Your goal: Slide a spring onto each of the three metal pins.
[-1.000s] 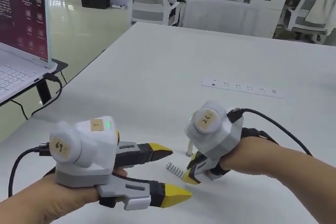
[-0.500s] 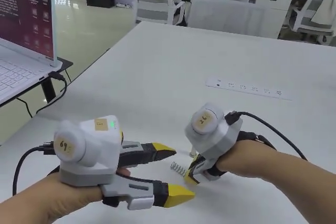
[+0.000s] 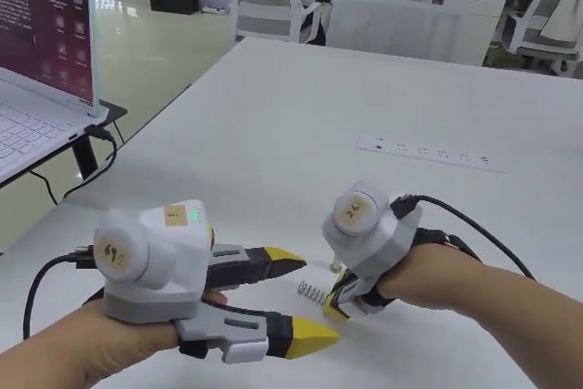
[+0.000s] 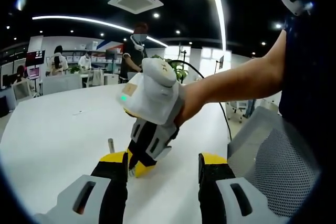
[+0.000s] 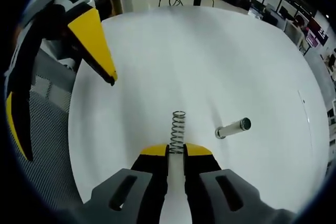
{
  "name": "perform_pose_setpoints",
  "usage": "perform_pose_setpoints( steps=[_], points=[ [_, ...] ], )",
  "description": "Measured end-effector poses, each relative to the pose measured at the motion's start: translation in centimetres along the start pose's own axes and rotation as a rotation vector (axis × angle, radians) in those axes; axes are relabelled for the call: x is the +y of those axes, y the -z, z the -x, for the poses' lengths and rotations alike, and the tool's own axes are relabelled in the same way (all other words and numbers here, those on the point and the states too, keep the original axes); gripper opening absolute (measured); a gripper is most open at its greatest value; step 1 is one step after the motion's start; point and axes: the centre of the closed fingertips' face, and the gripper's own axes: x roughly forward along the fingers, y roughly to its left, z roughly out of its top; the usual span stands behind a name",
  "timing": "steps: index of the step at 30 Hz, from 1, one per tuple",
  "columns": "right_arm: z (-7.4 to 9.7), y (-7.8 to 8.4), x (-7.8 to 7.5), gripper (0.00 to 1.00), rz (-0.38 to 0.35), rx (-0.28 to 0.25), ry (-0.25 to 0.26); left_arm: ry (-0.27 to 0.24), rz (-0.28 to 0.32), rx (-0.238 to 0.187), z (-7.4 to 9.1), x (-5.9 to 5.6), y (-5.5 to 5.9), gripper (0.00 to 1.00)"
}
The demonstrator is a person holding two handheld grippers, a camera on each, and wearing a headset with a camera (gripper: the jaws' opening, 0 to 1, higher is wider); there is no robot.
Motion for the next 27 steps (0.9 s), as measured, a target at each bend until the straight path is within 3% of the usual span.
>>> perform_pose_setpoints(
  steps=[13, 27],
  points=[
    [2.6, 1.1, 0.6, 0.08, 0.017, -0.024, -0.005, 0.017, -0.007, 0.018, -0.3, -0.4, 0.2, 0.48],
    [6.1, 4.5, 2.8, 0.08, -0.022, -0.060, -0.016, 0.049, -0.010, 0.037, -0.7, -1.1, 0.7, 0.48]
  ],
)
